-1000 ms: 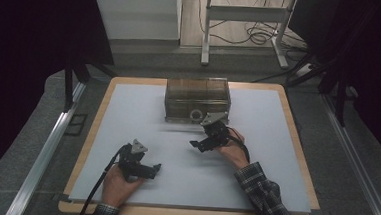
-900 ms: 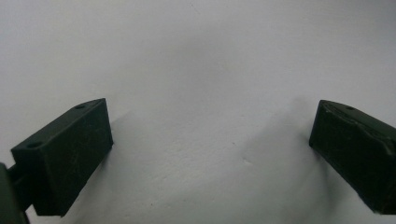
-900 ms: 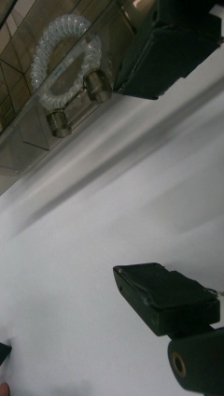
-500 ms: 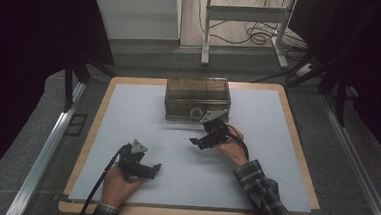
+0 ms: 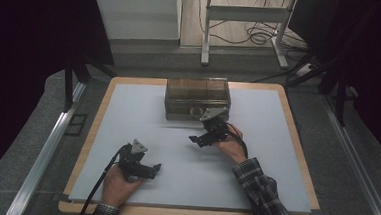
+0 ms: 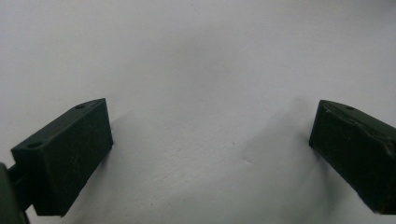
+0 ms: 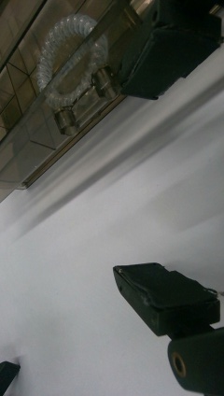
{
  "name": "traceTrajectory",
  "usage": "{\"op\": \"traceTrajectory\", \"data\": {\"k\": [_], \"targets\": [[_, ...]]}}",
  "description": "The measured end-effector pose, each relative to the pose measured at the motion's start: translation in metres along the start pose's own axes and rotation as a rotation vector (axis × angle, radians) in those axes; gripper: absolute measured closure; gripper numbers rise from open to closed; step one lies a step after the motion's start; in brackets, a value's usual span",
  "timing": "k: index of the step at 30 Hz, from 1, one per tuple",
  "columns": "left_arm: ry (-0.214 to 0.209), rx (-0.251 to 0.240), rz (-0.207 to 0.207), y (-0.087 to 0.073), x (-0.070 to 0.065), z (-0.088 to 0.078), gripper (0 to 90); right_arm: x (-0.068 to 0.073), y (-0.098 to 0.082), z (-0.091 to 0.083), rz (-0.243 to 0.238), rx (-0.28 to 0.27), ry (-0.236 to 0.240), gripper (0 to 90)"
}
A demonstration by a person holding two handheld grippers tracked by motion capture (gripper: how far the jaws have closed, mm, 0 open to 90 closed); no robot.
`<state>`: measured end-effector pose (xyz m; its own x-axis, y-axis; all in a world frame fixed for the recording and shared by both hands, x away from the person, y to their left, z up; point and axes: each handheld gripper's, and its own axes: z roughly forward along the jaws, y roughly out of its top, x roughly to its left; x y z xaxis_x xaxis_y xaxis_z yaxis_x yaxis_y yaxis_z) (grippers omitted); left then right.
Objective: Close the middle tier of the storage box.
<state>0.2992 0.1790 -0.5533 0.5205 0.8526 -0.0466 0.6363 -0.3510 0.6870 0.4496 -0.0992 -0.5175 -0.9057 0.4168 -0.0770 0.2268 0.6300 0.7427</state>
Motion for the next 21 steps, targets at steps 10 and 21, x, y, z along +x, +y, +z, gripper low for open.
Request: {"op": "traceTrajectory", "data": {"k": [10,21], "targets": [[0.0,-0.002,-0.003,0.0,-0.0002,0.0002,0.0,-0.0033,0.0023,0.0022,0.005,0.004,-0.007,10.4],[0.0,0.001,0.001,0.0,0.0001,-0.0001,0.0,-0.0073,0.0053,0.0047,0.011,0.015,-0.012,10.4]]}}
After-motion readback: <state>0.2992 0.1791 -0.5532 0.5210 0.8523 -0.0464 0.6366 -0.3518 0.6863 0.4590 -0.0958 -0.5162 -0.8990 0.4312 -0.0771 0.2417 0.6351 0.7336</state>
